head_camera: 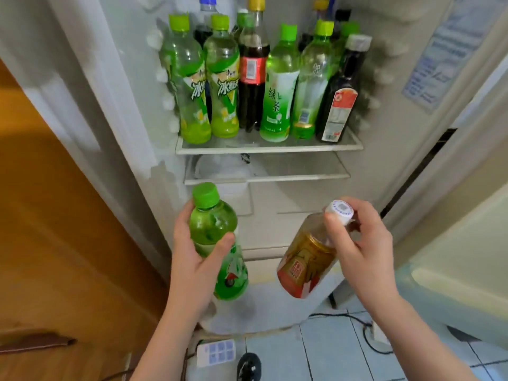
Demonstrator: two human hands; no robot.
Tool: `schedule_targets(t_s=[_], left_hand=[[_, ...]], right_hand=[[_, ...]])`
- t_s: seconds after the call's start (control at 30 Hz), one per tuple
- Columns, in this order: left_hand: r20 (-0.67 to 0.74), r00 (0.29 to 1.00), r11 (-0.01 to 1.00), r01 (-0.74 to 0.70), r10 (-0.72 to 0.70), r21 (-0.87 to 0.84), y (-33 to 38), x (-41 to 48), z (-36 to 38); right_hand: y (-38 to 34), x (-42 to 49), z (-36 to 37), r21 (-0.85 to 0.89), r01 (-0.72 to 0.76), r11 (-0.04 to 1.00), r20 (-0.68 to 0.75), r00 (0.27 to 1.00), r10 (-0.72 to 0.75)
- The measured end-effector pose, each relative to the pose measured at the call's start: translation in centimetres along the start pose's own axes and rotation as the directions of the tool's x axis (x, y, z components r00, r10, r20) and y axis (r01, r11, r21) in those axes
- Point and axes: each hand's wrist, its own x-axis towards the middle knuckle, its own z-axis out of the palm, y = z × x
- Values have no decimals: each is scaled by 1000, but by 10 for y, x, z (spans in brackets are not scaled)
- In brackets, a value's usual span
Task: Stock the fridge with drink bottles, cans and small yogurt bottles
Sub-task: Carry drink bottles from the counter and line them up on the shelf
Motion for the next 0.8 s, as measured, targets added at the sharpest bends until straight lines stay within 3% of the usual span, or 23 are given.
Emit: schedule_targets(t_s=[0.2,0.47,0.8], left_hand=[[99,985,982,-124,139,-143,21,112,21],[20,938,935,-344,347,-91,37,199,62],[-42,951,951,-305,308,57,29,236,115]], right_hand=[[-11,80,21,40,52,998,-164,985,-45],[-22,158,39,-14,164,986,-293,942,-161],[-15,207,45,-11,179,984,-328,929,-173]])
